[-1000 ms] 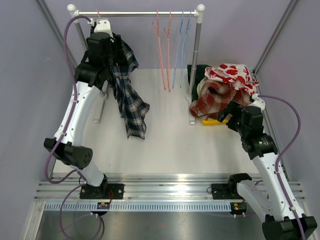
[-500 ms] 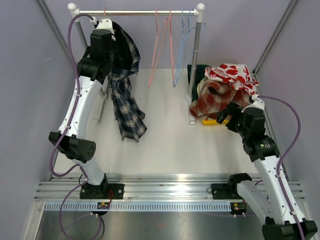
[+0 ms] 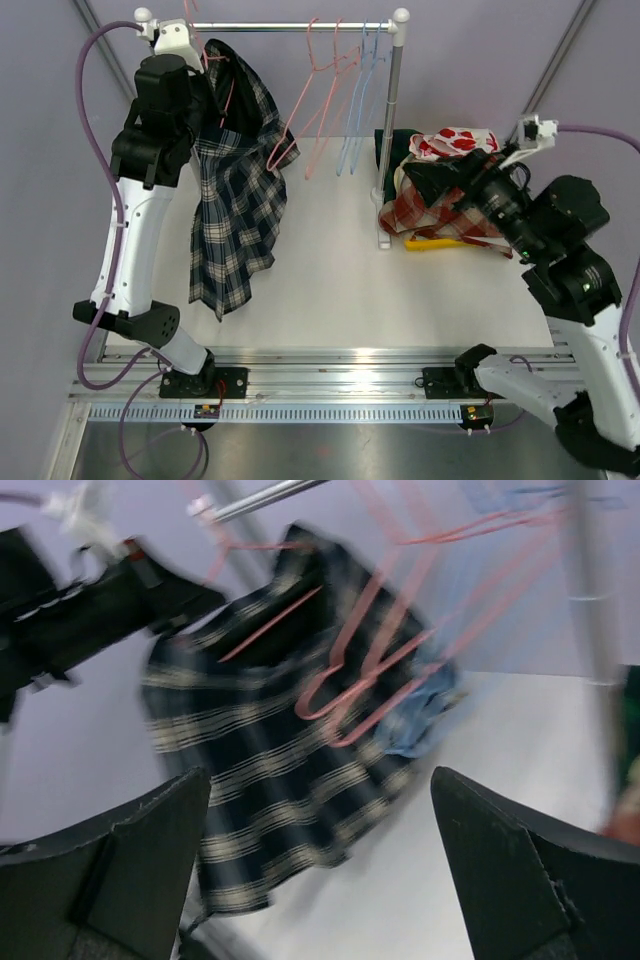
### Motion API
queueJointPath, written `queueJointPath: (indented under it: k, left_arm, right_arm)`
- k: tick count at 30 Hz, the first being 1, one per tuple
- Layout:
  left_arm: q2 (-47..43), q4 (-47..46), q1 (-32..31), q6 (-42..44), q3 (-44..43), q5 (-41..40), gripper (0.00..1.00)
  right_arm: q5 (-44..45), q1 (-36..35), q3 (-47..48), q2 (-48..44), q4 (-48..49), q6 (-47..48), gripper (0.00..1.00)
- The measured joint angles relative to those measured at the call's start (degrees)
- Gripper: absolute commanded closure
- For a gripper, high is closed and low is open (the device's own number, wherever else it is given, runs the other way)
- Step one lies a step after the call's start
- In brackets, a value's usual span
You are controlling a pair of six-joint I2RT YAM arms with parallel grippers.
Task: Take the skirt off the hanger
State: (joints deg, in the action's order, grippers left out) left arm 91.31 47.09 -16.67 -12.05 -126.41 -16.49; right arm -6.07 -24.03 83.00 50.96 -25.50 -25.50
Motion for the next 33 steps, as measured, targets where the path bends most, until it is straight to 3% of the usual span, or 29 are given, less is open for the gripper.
queueJointPath:
  k: [5,8,14,23,24,25,28,33]
  left_arm:
    - [-0.96,-1.11,-1.38,-2.29,0.22,-2.23,1.00]
    - [-0.87,-1.33,-3.89,-3.72,0.57,-6.10,1.00]
    - [-0.87,-2.03,-8.96,-4.37,0.57,-13.18,1.00]
    - [-0.87,-3.67,-11.96,-5.62,0.57,-17.18,1.00]
    - [-0.87,-3.69,-12.09,-6.03,0.57,-17.16,1.00]
    - [-0.90,-3.69,-12.20,-6.51,0.57,-17.11,1.00]
    - [-1.44,-4.07,-12.44,-7.56,1.49,-16.94,1.00]
    - [-2.08,-3.78,-12.59,-7.30,2.19,-16.94,1.00]
  right_arm:
    - [18.58,-30.36,16.06,15.67,-2.49,5.51,0.01]
    - [28.17,-42.88,25.00,28.72,-2.38,8.24,0.01]
    - [33.83,-47.74,26.21,43.47,-4.22,7.54,0.00]
    - [36.70,-47.82,25.24,45.22,-0.59,4.74,0.01]
    - [36.87,-47.82,24.63,45.22,0.55,4.59,0.20]
    - [36.89,-47.82,24.09,45.24,1.29,4.74,0.50]
    - [36.79,-47.82,21.09,45.55,4.31,4.11,1.00]
    - [36.98,-48.74,15.17,45.70,8.87,1.38,1.00]
